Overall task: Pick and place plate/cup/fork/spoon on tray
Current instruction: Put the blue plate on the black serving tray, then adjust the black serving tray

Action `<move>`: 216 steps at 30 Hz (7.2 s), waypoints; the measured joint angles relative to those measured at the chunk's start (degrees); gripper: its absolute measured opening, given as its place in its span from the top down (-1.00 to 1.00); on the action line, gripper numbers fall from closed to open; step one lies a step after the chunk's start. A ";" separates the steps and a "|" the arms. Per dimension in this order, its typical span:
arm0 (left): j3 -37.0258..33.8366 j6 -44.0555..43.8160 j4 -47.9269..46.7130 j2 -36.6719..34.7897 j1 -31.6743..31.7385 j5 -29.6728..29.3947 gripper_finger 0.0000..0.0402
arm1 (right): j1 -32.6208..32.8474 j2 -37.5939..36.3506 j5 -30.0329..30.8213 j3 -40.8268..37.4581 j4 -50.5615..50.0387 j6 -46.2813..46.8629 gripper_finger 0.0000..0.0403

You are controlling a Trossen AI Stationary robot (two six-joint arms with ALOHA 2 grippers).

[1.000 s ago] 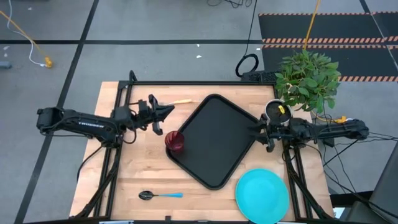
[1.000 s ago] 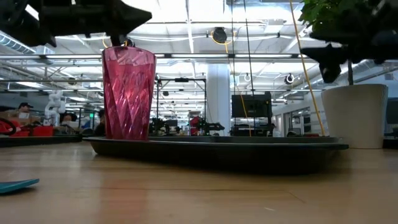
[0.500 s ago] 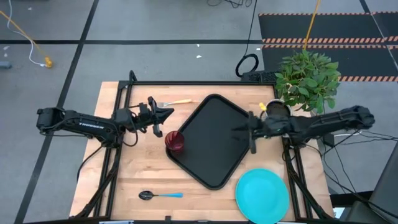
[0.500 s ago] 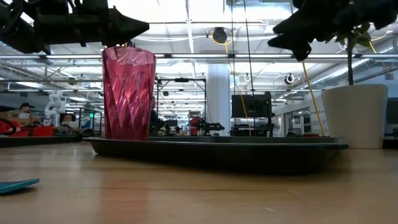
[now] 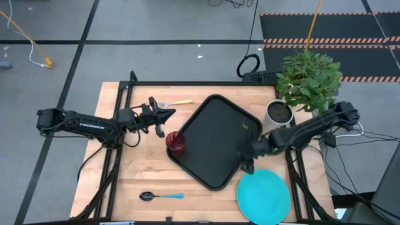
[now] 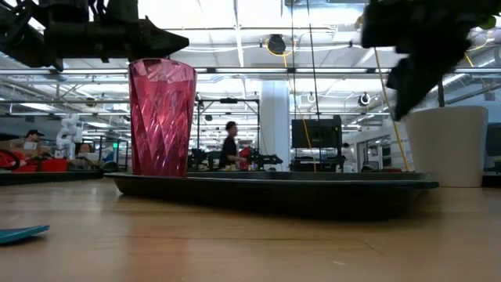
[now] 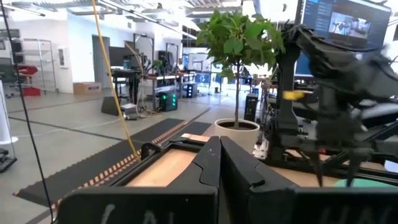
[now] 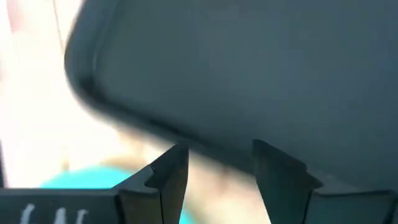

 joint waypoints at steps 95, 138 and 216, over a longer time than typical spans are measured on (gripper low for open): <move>0.04 -1.70 -7.25 -0.01 -0.72 3.03 0.98 | 27.32 -34.24 11.31 -40.01 42.94 56.55 1.00; 0.04 -4.21 -3.04 -0.03 -7.13 4.86 0.98 | -10.07 -11.80 16.60 -33.39 42.09 50.26 0.93; 0.02 4.88 -7.27 -6.39 -15.13 -0.56 0.98 | 11.10 9.14 17.77 -1.85 -13.53 -33.98 0.31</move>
